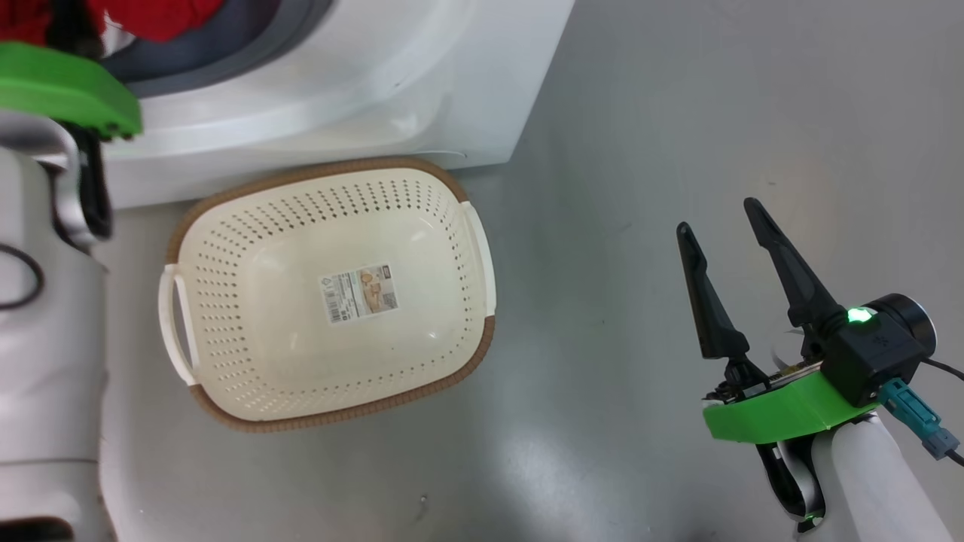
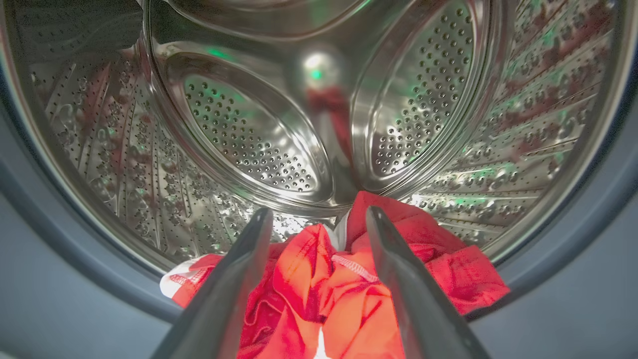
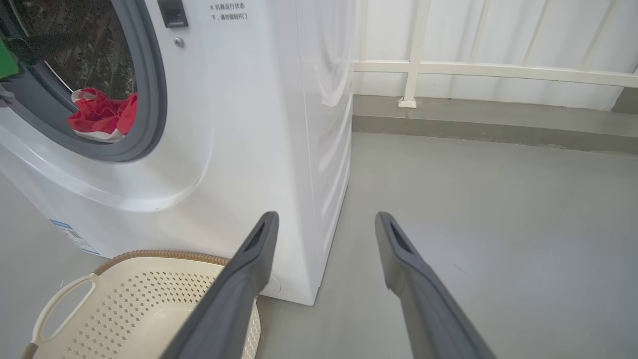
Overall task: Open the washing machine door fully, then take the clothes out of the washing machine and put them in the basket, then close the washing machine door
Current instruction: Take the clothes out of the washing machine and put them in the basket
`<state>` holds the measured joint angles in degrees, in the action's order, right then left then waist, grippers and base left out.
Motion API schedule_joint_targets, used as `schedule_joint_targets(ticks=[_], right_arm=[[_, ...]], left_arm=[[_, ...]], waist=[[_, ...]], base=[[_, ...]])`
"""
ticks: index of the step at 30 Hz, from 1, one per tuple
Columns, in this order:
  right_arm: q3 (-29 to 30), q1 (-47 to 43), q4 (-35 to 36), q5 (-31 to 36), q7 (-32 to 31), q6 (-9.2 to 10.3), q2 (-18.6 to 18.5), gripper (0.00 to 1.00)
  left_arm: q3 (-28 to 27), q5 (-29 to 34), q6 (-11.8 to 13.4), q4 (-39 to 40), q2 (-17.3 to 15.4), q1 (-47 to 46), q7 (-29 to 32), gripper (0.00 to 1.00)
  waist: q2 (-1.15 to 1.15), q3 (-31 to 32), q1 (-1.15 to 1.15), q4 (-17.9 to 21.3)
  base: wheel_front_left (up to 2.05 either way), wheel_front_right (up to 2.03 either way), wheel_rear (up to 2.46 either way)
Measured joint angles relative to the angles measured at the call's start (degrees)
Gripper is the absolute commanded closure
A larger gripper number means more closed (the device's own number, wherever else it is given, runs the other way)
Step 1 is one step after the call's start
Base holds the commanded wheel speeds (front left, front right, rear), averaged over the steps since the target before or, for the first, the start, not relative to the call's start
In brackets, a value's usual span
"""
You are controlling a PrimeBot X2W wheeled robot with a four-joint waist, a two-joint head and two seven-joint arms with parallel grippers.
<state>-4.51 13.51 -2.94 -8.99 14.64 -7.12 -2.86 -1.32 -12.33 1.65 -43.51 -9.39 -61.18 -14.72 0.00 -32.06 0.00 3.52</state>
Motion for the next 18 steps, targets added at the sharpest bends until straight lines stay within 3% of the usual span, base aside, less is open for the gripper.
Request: schedule_joint_targets(ticks=[12, 18], right_arm=[[-1.3, 1.2, -0.6, 0.0, 0.0, 0.0, 0.0, 0.0], [-1.6, 1.1, -0.6, 0.0, 0.0, 0.0, 0.0, 0.0]], left_arm=[[3.0, 5.4, 6.6, -15.9, -4.8, -8.5, 4.7, 0.0], [5.0, 7.5, 7.9, -22.1, -6.1, -10.3, 7.7, 0.0]], waist=[[0.0, -2.2, 0.0, 2.5], [0.0, -1.8, 0.0, 3.3]], base=[[0.0, 0.0, 0.0], [0.0, 0.0, 0.0]])
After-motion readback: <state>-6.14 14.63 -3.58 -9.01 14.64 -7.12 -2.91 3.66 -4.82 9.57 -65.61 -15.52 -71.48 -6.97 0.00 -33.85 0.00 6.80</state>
